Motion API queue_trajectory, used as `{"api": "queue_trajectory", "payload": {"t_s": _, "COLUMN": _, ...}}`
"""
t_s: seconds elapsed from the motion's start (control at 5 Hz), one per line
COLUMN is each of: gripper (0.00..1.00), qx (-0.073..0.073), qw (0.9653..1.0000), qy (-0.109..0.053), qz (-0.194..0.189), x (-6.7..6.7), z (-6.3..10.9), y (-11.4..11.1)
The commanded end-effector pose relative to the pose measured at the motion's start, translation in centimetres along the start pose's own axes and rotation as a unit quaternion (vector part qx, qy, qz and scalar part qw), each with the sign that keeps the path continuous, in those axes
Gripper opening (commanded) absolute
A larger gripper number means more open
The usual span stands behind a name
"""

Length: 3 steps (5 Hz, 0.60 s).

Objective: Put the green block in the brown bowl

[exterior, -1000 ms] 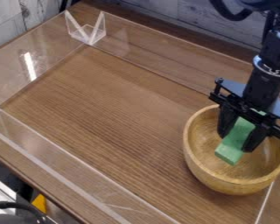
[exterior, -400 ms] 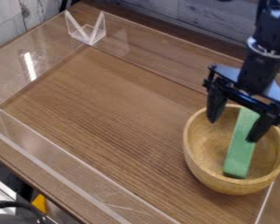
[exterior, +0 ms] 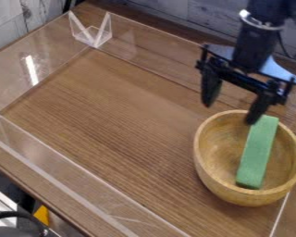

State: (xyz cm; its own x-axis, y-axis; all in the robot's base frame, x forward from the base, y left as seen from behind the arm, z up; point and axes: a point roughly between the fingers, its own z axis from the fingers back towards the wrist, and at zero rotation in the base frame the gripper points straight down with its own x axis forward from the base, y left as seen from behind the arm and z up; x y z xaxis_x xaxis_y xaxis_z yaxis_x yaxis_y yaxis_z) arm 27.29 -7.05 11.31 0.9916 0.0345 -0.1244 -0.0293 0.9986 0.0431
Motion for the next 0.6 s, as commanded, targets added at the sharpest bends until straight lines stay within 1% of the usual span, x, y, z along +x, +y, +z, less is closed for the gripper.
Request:
{"api": "queue_trajectory", "payload": {"t_s": 0.0, "gripper": 1.0, "qx": -0.013, "qw": 0.9988, "qy": -0.048, "qz": 0.0, "x": 0.51, "z": 2.94, "y": -0.44}}
{"api": "queue_trajectory", "payload": {"t_s": 0.4, "gripper": 1.0, "qx": -0.018, "qw": 0.9975, "qy": -0.066, "qz": 0.018, "x": 0.76, "z": 3.61, "y": -0.17}}
